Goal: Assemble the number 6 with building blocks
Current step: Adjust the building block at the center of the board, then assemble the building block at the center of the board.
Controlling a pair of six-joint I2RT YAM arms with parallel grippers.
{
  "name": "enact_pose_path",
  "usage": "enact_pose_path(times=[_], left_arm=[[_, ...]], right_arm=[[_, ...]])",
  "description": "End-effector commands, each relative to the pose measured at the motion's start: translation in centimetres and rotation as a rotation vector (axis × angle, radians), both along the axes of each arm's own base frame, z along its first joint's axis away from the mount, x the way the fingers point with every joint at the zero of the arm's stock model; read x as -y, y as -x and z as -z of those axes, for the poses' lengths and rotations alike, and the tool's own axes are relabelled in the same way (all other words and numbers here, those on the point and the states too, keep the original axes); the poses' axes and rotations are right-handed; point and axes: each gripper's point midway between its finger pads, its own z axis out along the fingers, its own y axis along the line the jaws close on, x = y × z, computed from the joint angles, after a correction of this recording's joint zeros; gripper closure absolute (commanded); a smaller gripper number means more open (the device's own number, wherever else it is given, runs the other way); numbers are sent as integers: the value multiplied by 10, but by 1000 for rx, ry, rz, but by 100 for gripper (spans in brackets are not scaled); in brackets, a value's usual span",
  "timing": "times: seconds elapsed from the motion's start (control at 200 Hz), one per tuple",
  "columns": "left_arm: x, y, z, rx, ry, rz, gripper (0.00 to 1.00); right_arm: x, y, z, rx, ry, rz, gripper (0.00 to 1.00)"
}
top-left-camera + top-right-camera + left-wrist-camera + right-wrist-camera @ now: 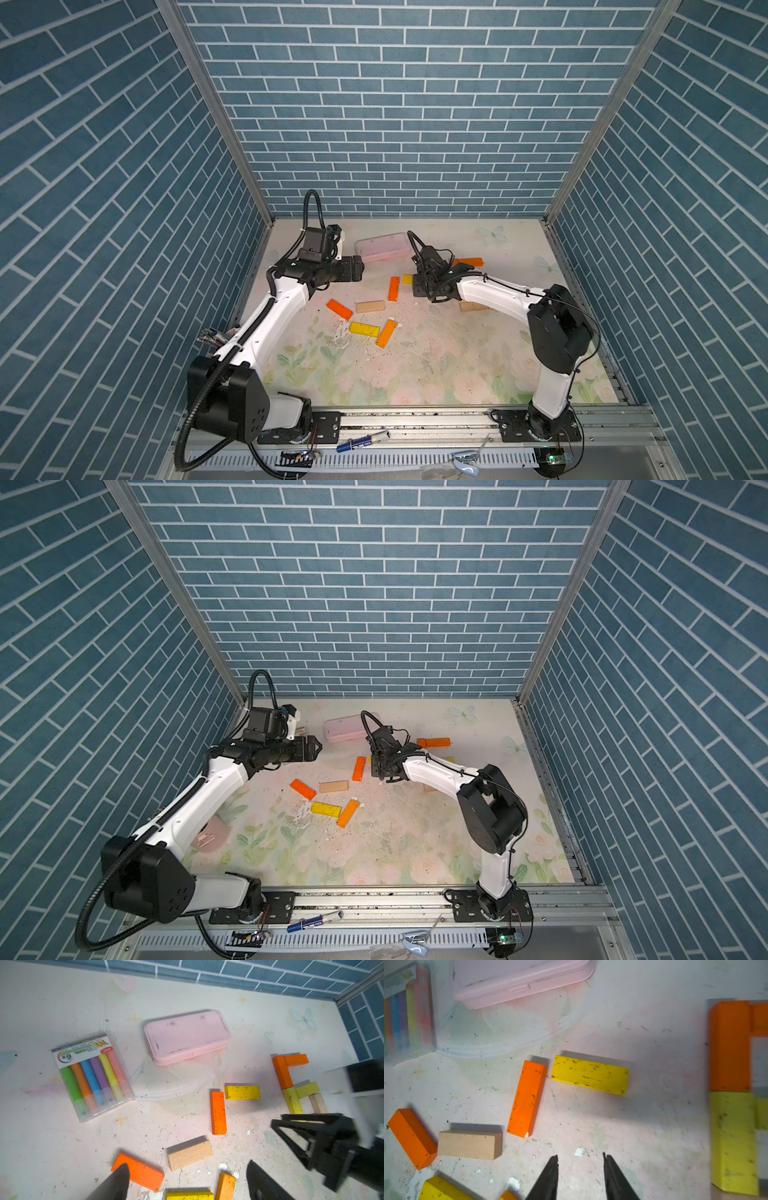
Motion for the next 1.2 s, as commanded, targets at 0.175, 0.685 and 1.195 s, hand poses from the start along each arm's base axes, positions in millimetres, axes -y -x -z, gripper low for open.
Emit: enact_pose_path(times=[0.175,0.685,1.195], left_arm=[[61,19,70,-196,-156,144,18],[117,-2,137,-328,-273,148,40],[116,-12,163,-350,-329,106,47]], right_arm=[[74,21,-31,225,-13,54,59],[135,42,-50,375,-94,68,58],[128,39,-37,369,-100,14,58]])
